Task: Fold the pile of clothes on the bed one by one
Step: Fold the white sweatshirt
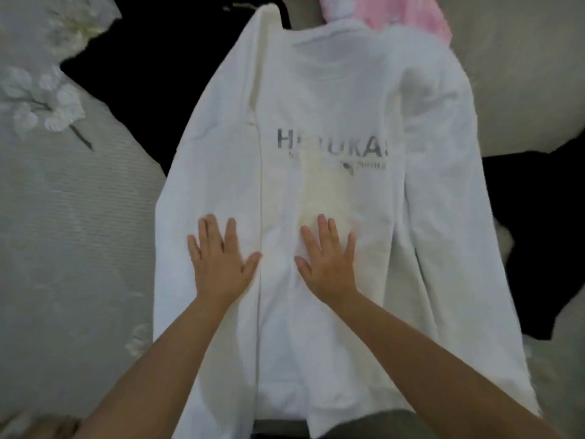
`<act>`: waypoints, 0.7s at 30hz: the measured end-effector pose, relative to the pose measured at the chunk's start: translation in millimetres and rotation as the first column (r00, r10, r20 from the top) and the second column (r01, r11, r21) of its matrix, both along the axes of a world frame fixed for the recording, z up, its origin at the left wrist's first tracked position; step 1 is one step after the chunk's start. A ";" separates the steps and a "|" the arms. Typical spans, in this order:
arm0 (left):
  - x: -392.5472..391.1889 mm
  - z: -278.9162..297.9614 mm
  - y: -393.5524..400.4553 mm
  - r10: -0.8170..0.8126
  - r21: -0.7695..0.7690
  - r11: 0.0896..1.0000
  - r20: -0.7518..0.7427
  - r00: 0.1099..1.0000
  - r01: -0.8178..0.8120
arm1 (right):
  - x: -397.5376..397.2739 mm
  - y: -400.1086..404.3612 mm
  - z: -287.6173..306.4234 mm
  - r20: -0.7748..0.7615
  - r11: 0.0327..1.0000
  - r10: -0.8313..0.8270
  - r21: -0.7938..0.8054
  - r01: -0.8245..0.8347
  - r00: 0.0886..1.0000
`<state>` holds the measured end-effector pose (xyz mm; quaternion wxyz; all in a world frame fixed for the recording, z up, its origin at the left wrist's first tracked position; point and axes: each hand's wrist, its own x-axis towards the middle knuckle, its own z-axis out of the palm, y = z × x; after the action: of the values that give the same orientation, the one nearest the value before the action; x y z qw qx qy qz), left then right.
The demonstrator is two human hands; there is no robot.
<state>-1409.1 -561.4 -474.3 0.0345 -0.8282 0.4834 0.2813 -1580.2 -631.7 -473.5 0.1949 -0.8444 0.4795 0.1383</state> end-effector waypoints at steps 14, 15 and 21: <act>7.3 -18.5 2.5 0.038 -0.124 0.991 -0.033 0.999 -0.042 | -8.0 9.9 -34.0 0.061 0.997 -0.023 -0.068 0.027 0.998; 8.0 -15.7 1.9 0.043 -0.117 0.992 -0.049 0.998 -0.048 | -9.3 10.2 -34.0 0.055 0.997 -0.025 -0.077 0.029 0.998; 40.1 8.7 32.5 0.076 -0.234 0.971 0.071 0.995 -0.058 | -10.0 12.2 -34.5 0.007 0.997 -0.030 -0.067 0.031 1.000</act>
<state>-1369.1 -528.9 -465.6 -0.0527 -0.8530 0.4829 0.1910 -1590.2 -619.4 -508.0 0.1701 -0.8433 0.4962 0.1167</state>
